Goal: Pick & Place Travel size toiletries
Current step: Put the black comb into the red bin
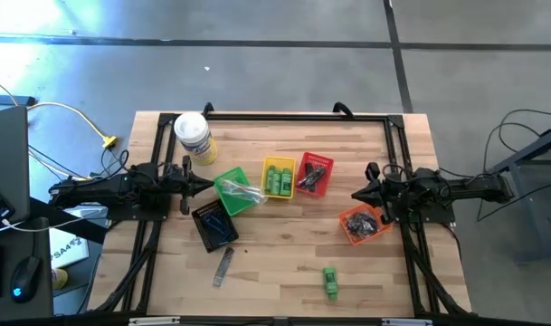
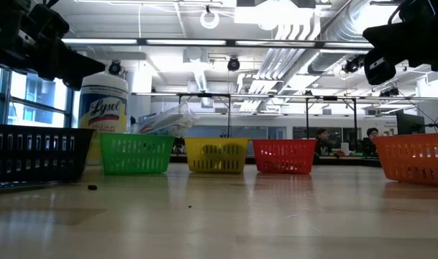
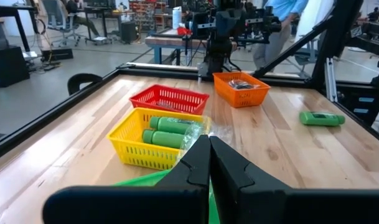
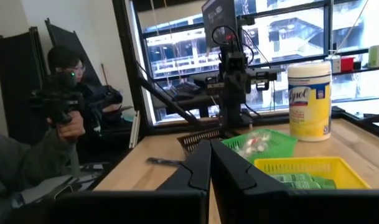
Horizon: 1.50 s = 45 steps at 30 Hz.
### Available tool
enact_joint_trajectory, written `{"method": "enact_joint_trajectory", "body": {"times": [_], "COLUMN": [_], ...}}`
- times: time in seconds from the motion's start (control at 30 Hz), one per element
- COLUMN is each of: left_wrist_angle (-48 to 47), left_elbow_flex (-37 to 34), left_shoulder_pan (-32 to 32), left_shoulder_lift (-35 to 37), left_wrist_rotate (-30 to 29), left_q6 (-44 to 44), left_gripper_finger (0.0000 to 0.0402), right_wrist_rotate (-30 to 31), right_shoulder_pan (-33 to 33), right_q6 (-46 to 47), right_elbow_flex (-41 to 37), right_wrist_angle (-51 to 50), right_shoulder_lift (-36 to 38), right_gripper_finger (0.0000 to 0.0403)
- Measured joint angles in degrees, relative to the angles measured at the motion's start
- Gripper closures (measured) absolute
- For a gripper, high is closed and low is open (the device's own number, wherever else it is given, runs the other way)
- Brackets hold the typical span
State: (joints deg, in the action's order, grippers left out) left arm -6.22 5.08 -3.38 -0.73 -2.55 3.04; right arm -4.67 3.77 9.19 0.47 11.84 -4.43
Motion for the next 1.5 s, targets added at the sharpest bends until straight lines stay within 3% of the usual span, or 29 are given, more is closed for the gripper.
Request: {"method": "enact_joint_trajectory", "body": {"times": [0.33,0.83,1.07,1.2,1.33,1.5], "left_wrist_angle": [-2.4,-2.8,3.4,5.0,4.1,-0.5], "left_elbow_flex": [0.0,0.1,-0.1,0.6,4.7,12.5], "left_shoulder_pan": [0.0,0.0,0.0,0.0,0.0,2.1], "left_shoulder_lift": [0.0,0.0,0.0,-0.1,-3.4,-12.4], "left_wrist_rotate": [0.0,0.3,1.8,-0.4,-1.1,-3.5], "left_q6": [5.2,5.9,7.8,8.8,9.3,9.0], "left_gripper_finger": [0.0402,0.0402,0.0402,0.0402,0.0402,0.0402], "right_wrist_rotate": [0.1,0.2,0.2,0.2,0.1,0.1], "right_shoulder_pan": [0.0,0.0,0.0,0.0,0.0,0.0], "right_q6": [-0.4,-0.5,-0.5,-0.4,-0.2,-0.2], "right_elbow_flex": [0.0,-0.1,-0.1,-0.2,-0.2,-0.2], "right_wrist_angle": [-0.1,-0.1,-0.1,-0.4,-1.2,-1.4], "right_shoulder_lift": [0.0,0.0,0.0,0.0,0.0,0.0], "right_gripper_finger": [0.0401,0.0401,0.0401,0.0401,0.0401,0.0401]}}
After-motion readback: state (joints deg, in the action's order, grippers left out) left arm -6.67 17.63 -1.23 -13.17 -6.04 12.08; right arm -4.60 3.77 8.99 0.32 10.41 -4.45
